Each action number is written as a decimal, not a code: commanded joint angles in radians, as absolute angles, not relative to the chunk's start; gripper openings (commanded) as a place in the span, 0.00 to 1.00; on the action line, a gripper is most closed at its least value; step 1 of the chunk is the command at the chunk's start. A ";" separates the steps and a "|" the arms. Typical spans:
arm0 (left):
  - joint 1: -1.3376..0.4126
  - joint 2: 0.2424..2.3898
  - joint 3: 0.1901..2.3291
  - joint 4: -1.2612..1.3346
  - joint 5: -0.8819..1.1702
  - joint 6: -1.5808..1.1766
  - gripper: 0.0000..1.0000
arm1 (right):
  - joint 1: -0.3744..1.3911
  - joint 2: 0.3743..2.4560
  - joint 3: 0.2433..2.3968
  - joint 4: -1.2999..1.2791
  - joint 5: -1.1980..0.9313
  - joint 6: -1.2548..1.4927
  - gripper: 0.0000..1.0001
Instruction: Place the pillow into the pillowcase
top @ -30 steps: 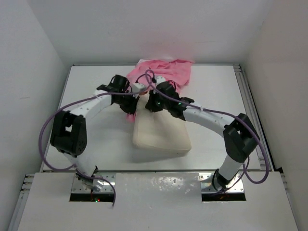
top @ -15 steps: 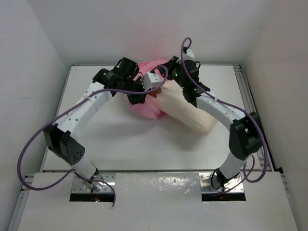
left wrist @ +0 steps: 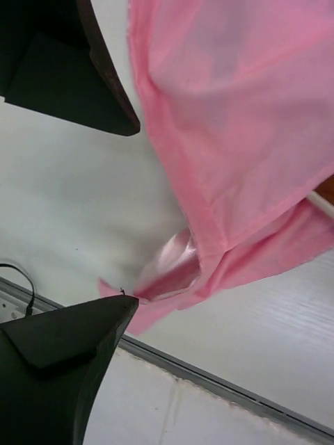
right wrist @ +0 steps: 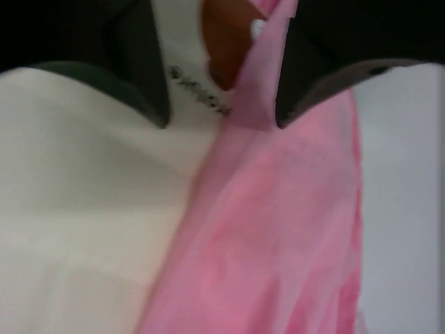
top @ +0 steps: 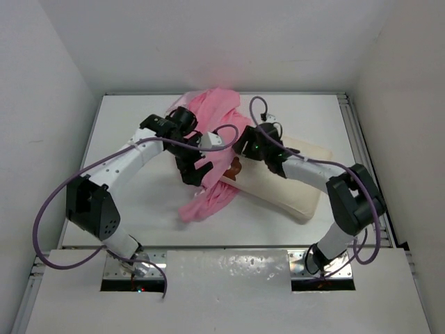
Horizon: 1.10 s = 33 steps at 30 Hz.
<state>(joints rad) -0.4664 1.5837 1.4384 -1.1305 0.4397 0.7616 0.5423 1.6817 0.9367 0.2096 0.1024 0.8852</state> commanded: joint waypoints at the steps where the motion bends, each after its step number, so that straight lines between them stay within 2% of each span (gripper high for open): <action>1: -0.502 1.557 1.526 -1.026 0.454 0.735 0.99 | 0.442 1.543 1.015 0.094 0.095 0.741 0.66; 2: -0.506 1.575 1.560 -0.975 0.439 0.700 0.99 | 0.401 1.542 1.041 0.040 0.088 0.654 0.82; 3: -0.508 1.626 1.627 -0.941 0.383 0.636 1.00 | 0.381 1.545 1.072 -0.069 0.087 0.617 0.87; 5: -0.523 1.682 1.683 -0.827 0.290 0.565 0.99 | 0.323 1.563 1.132 -0.136 0.092 0.527 0.92; 6: -0.531 1.718 1.731 -0.795 0.246 0.528 0.96 | 0.302 1.568 1.135 -0.152 0.081 0.499 0.92; 7: -0.555 1.794 1.762 -0.754 0.160 0.520 0.82 | 0.278 1.574 1.132 -0.152 0.054 0.474 0.91; 8: -0.567 1.837 1.796 -0.749 0.131 0.520 0.72 | 0.234 1.598 1.138 -0.166 0.019 0.439 0.69; 9: -0.581 1.921 1.878 -0.749 0.086 0.525 0.58 | 0.209 1.618 1.161 -0.182 -0.042 0.430 0.56; 10: -0.604 1.960 1.920 -0.749 0.072 0.523 0.55 | 0.186 1.638 1.173 -0.193 -0.064 0.425 0.47; 11: -0.610 1.992 1.954 -0.744 0.066 0.523 0.54 | 0.149 1.685 1.187 -0.216 -0.080 0.422 0.47; 13: -0.620 2.060 2.008 -0.682 0.061 0.506 0.66 | 0.118 1.738 1.241 -0.241 -0.107 0.405 0.62; 14: -0.620 2.075 2.011 -0.649 0.058 0.490 0.76 | 0.094 1.796 1.262 -0.256 -0.107 0.397 0.70; 15: -0.618 2.104 2.010 -0.608 0.048 0.454 0.90 | 0.084 1.822 1.303 -0.279 -0.110 0.390 0.79; 16: -0.615 2.120 2.011 -0.541 0.045 0.437 0.93 | 0.065 1.845 1.321 -0.282 -0.121 0.367 0.82; 17: -0.614 2.135 2.014 -0.511 0.037 0.420 0.96 | 0.057 1.870 1.334 -0.282 -0.127 0.356 0.86; 18: -0.615 2.176 2.025 -0.476 0.023 0.398 0.97 | 0.052 1.909 1.362 -0.284 -0.136 0.342 0.97; 23: -0.620 2.295 2.123 -0.422 -0.055 0.360 0.97 | 0.040 2.020 1.428 -0.337 -0.279 0.204 0.98; 27: -0.603 2.332 2.103 -0.409 -0.091 0.370 0.60 | 0.057 2.033 1.380 -0.411 -0.468 0.097 0.77; 28: -0.598 2.332 2.097 -0.422 -0.065 0.368 0.54 | 0.067 2.017 1.341 -0.400 -0.492 0.095 0.66; 29: -0.594 2.329 2.091 -0.431 -0.008 0.371 0.39 | 0.072 1.997 1.266 -0.359 -0.532 0.095 0.60; 30: -0.594 2.326 2.088 -0.458 0.021 0.371 0.31 | 0.075 1.979 1.235 -0.342 -0.547 0.109 0.52; 31: -0.594 2.319 2.089 -0.469 0.049 0.376 0.15 | 0.081 1.938 1.171 -0.300 -0.580 0.129 0.31; 32: -0.600 2.315 2.092 -0.492 0.060 0.374 0.06 | 0.084 1.918 1.142 -0.270 -0.601 0.150 0.17; 33: -0.603 2.307 2.098 -0.503 0.069 0.374 0.00 | 0.086 1.870 1.111 -0.194 -0.624 0.216 0.02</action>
<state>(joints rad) -0.6067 2.3329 2.0739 -0.4835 0.0055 0.3794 0.0490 1.9480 1.2152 -0.2161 -0.4740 0.1650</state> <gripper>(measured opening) 0.055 0.149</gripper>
